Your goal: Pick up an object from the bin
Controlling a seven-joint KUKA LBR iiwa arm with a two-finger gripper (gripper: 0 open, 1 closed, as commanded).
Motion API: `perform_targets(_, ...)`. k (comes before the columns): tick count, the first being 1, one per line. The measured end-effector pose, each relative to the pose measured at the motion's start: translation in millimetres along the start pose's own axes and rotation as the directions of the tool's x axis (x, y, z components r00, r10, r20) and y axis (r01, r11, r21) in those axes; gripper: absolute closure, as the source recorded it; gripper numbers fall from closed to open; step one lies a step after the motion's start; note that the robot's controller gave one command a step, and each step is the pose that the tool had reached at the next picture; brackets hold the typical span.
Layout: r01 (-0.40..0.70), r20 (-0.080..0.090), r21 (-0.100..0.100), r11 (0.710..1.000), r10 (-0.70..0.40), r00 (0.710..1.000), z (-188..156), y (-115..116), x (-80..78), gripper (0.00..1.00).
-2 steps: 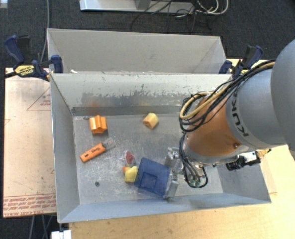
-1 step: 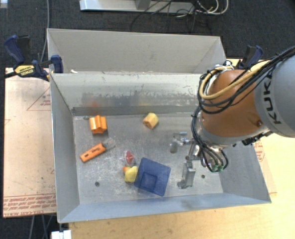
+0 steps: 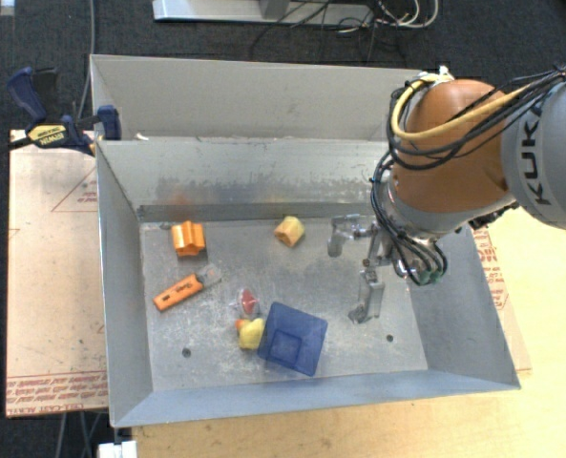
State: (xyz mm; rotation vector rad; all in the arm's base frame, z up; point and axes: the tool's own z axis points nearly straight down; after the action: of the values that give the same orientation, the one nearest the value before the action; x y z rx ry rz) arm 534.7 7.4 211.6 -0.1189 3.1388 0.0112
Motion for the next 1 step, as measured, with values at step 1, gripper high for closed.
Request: perform_targets(1, -0.067, -0.006, -0.002, 0.998, 0.067, 0.998, 112.0, 4.3, -15.2, 0.0)
